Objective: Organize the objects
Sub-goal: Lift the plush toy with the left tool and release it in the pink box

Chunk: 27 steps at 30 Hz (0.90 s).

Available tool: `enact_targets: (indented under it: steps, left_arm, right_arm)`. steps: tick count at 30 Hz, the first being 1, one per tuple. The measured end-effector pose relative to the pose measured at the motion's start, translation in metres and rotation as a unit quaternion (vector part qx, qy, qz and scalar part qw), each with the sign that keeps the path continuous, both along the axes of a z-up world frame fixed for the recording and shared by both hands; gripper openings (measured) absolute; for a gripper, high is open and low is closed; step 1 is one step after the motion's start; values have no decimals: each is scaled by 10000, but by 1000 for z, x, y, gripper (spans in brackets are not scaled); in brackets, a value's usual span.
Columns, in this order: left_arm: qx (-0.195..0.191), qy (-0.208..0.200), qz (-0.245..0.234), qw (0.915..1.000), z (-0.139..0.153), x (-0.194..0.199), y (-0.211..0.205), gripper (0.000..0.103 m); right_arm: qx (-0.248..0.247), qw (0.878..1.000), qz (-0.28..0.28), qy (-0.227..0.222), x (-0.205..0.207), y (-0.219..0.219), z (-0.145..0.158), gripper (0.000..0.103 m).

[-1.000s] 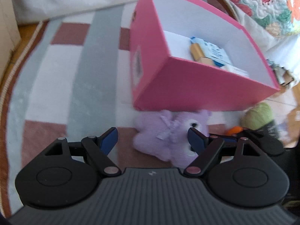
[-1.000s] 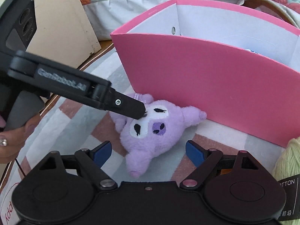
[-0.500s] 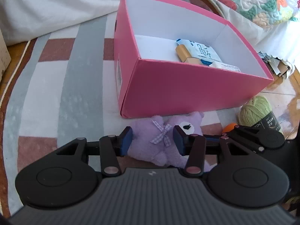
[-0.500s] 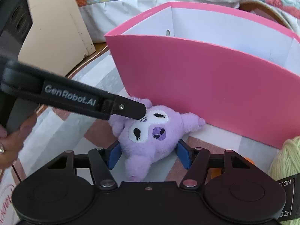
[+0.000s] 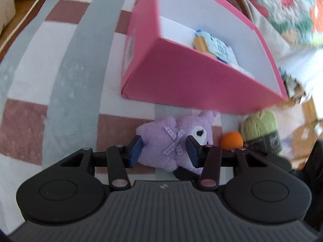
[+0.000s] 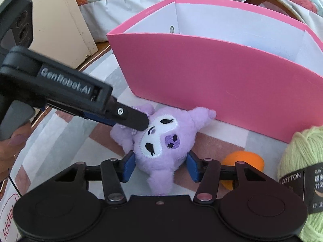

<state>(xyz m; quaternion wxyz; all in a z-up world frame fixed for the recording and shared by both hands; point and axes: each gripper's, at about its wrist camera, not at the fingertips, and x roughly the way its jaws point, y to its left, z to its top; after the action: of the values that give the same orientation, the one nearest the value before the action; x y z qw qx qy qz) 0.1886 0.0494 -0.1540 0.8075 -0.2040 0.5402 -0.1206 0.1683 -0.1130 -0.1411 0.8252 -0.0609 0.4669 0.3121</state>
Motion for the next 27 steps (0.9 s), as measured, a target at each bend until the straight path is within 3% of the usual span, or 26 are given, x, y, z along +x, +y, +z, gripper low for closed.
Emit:
enact_targets:
  steps: [4,11,27]
  left_arm:
    - [246,-134,-225,9994,10,-8,-12,46]
    - [168,-292,-294,9990,34,-20,-14,46]
    - [349,-1171,-464,9914,157,-56,-12,46]
  right_arm:
    - [-26,10000,62,-64,-7,4,1,58]
    - [113,9997,152,-120,-15,-4,22,58]
    - [682,9955,-209,-628,-47,-13,114,58]
